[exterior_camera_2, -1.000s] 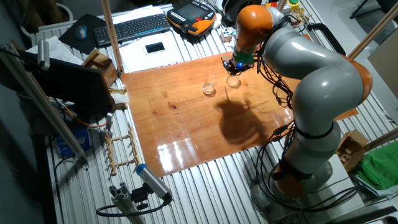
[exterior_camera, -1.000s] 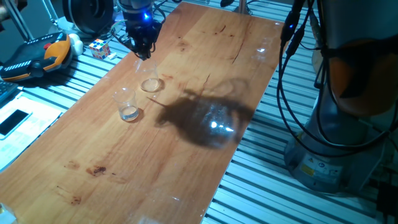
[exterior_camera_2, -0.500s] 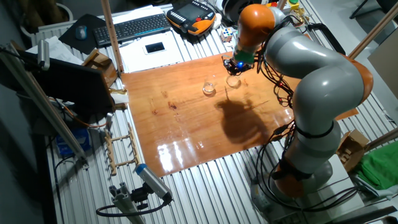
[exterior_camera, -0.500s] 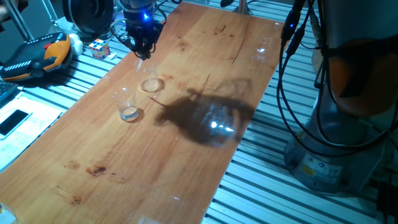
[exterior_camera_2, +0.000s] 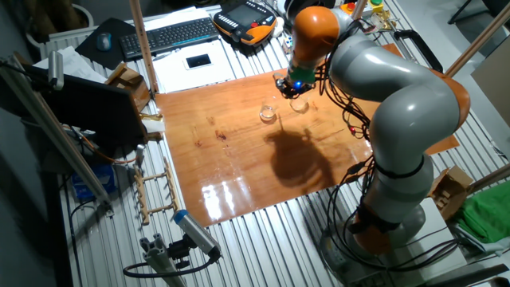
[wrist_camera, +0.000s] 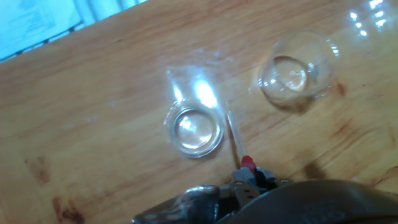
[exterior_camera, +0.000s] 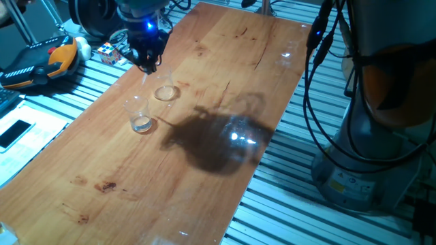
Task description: Transfer liquid using a dropper
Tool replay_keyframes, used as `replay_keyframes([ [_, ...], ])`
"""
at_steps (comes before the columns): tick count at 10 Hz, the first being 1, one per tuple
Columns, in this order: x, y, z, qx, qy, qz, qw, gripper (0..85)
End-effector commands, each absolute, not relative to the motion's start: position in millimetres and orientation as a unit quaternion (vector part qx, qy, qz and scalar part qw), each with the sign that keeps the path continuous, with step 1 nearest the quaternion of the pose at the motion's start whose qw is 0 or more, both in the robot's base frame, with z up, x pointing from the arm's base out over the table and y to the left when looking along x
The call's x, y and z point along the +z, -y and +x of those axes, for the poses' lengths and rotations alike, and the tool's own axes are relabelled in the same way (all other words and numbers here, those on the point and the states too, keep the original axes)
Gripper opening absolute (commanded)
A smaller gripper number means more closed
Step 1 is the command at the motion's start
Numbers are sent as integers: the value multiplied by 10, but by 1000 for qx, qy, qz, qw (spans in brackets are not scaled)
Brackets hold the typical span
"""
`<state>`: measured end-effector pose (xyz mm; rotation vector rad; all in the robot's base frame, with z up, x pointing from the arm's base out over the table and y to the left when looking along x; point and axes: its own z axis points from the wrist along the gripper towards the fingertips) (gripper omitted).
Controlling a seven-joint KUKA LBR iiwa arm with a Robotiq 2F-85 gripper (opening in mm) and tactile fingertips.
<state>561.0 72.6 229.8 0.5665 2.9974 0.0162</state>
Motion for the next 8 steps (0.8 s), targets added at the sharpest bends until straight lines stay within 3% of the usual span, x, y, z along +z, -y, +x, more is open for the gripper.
replay_keyframes([
  [1,2286,-770,5599,10,-982,186,42,10],
  [8,2045,-1012,5587,21,-980,197,30,10],
])
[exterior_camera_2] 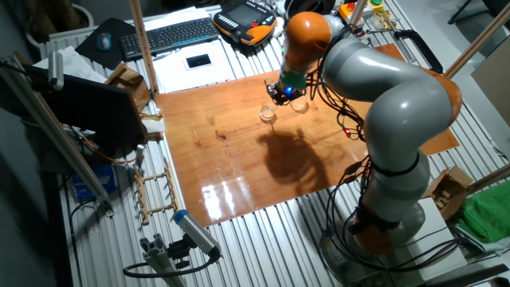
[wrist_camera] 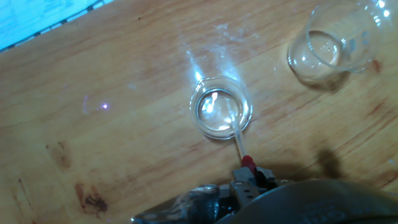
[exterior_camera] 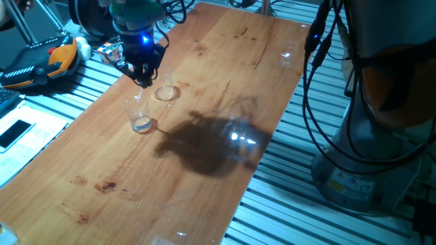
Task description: Transfer liquid using a dropper
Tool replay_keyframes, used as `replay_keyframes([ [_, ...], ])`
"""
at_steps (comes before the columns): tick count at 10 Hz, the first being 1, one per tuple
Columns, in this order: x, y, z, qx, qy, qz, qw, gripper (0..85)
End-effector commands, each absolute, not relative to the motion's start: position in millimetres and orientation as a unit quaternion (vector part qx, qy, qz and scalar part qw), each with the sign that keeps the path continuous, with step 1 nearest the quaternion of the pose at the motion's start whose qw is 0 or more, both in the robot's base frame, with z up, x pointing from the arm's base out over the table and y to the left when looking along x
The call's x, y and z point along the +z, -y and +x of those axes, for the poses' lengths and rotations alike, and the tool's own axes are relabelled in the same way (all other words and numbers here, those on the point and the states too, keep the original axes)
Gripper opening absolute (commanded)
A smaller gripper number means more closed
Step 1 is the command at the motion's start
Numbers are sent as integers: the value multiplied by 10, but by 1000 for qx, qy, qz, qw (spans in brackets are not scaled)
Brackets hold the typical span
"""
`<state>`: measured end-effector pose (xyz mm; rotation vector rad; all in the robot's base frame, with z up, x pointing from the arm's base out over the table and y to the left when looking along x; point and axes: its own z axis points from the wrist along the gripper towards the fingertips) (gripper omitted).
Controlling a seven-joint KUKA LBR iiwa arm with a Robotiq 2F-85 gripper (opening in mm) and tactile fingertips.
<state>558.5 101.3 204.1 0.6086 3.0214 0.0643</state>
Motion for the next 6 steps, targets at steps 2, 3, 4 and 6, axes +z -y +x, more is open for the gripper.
replay_keyframes([
  [2,1902,-1047,5586,24,-979,202,33,10],
  [3,1852,-1046,5603,24,-978,203,32,10],
  [4,1805,-1038,5620,24,-978,203,30,10],
  [6,1723,-1037,5652,23,-978,208,26,10],
])
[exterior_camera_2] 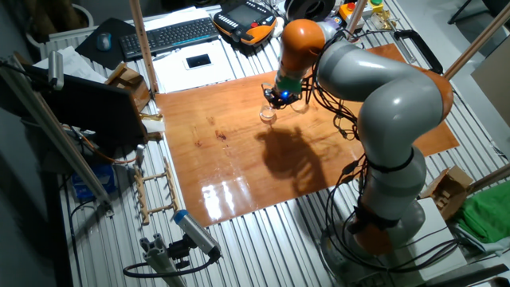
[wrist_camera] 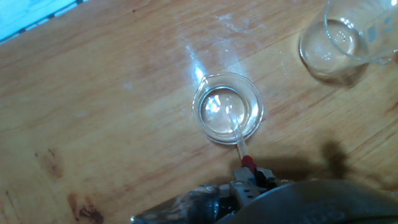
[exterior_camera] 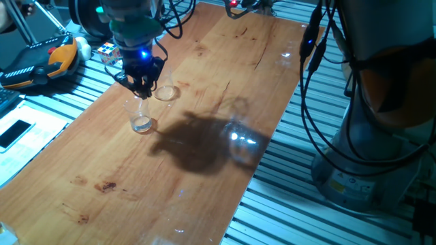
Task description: Transfer liquid using a dropper
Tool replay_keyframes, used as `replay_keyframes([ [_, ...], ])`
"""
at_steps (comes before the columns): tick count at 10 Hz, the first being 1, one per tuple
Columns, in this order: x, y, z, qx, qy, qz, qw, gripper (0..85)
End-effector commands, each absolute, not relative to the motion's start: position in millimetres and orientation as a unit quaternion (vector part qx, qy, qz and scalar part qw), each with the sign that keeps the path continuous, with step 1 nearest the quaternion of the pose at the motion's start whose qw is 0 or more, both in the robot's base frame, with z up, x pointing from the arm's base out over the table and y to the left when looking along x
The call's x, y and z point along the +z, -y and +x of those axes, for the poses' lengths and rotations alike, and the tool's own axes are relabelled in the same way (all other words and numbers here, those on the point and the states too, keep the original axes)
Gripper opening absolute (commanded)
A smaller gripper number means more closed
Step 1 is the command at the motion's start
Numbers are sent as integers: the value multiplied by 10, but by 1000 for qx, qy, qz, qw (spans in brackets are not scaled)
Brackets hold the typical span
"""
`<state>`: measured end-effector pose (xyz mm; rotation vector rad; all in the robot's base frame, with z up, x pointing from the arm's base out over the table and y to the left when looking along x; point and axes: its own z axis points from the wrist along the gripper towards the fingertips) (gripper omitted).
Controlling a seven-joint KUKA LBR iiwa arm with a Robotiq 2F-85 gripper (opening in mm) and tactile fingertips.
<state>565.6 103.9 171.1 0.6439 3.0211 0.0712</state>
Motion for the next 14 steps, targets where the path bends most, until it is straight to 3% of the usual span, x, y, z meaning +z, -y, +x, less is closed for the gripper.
replay_keyframes([
  [1,1674,-1042,5669,24,-977,210,26,10],
  [6,1577,-998,5802,23,-976,215,15,10],
  [14,1478,-991,5814,21,-976,217,8,10],
])
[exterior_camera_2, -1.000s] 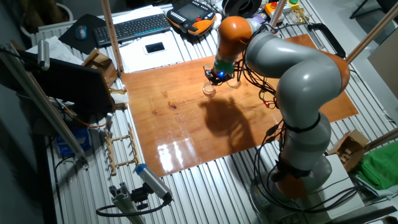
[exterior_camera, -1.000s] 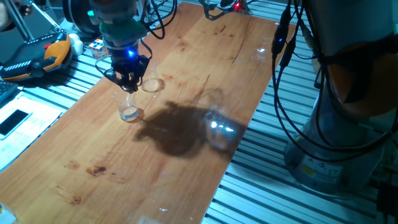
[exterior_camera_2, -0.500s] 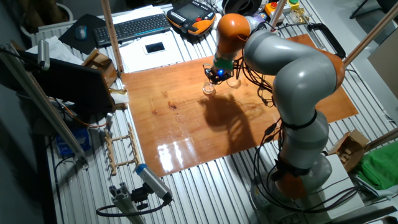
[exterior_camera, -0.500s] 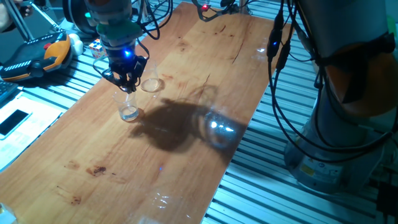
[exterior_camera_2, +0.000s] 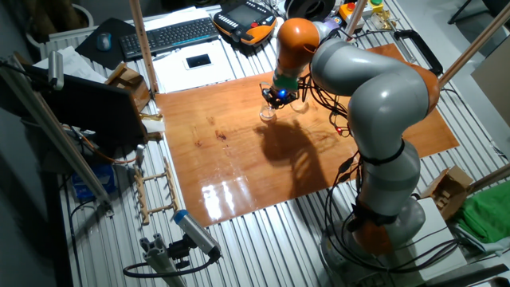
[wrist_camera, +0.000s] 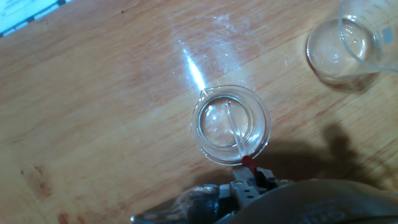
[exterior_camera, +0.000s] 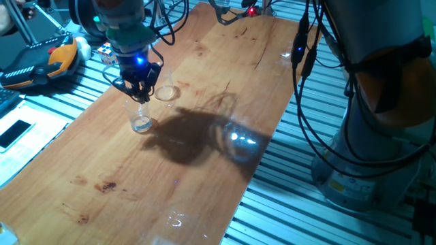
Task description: Transfer liquid using a dropper
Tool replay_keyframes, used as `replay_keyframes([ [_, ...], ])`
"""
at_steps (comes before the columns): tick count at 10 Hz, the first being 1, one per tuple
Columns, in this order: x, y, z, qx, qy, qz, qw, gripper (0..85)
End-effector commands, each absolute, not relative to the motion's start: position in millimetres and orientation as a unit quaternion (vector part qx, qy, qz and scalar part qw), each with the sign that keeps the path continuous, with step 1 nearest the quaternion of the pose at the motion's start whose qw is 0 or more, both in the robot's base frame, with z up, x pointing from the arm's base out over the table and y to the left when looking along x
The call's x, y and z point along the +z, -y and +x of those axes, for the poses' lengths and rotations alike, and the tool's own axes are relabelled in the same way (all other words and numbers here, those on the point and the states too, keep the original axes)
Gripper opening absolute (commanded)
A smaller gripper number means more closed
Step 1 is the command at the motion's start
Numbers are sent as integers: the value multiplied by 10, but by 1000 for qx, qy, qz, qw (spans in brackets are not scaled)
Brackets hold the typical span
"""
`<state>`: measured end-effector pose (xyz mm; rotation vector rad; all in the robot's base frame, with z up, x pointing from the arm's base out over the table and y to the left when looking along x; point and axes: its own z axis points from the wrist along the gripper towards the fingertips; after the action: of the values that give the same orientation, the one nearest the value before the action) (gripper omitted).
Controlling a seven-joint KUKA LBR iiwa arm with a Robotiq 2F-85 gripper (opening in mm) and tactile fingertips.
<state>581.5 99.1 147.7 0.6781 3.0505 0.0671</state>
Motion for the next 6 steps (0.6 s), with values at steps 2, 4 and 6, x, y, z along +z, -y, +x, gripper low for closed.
replay_keyframes([
  [2,1453,-989,5813,24,-976,217,7,10],
  [4,1419,-990,5816,24,-976,217,7,10],
  [6,1360,-992,5818,24,-977,213,10,10],
])
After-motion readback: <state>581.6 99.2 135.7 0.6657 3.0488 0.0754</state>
